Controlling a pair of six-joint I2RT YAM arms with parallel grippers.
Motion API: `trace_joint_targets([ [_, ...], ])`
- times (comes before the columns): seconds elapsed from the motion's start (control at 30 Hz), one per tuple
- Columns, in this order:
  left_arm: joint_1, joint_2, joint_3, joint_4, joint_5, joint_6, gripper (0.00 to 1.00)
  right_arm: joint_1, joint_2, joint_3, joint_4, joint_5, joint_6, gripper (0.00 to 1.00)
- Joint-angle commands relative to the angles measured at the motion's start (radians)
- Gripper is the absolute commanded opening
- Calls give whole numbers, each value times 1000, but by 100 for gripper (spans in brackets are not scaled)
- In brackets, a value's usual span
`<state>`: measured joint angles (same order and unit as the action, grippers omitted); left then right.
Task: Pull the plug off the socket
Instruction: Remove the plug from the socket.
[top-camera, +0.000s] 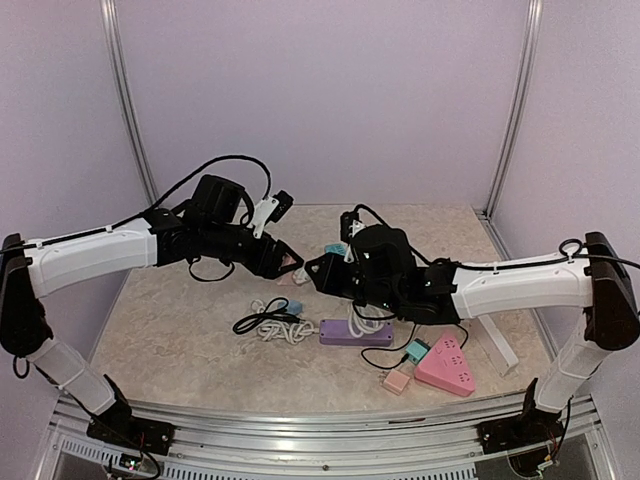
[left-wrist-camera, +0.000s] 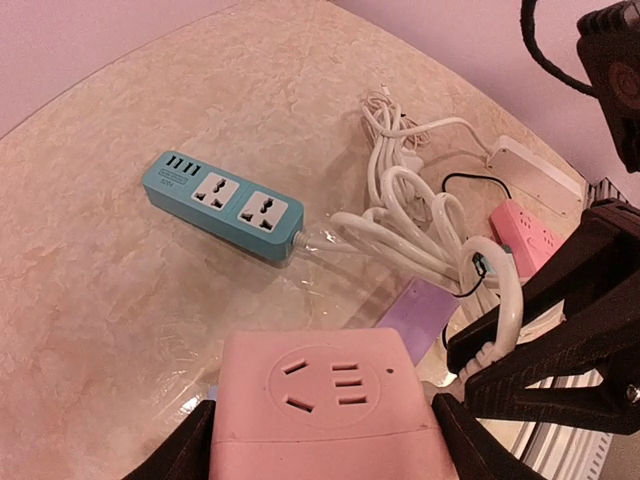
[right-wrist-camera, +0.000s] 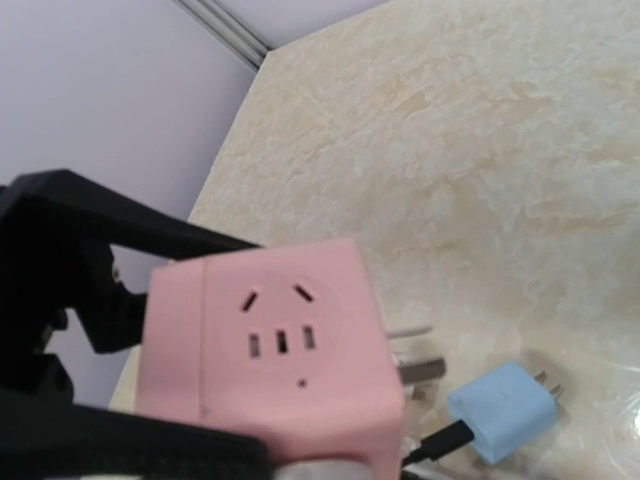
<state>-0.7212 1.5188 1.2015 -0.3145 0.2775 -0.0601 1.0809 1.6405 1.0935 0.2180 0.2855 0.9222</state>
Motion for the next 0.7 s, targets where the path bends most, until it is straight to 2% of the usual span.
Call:
trace_joint_targets([
  [0.0, -55, -10, 15, -95, 46, 95, 0, -76, -44, -4, 14, 102, -37, 0],
  [0.13, -50, -12, 13, -93, 20, 83, 0, -69, -55, -45, 66, 95, -26, 0],
  [0.3, 35, -6, 21, -89, 55, -3, 0, -9, -58, -59, 78, 146, -45, 0],
  [0.47, 118, 1, 21, -81, 104, -77, 0, 69, -32, -19, 41, 184, -62, 0],
  [0.67, 135, 13, 20, -77, 115, -94, 0, 98, -15, 5, 0, 212, -65, 0],
])
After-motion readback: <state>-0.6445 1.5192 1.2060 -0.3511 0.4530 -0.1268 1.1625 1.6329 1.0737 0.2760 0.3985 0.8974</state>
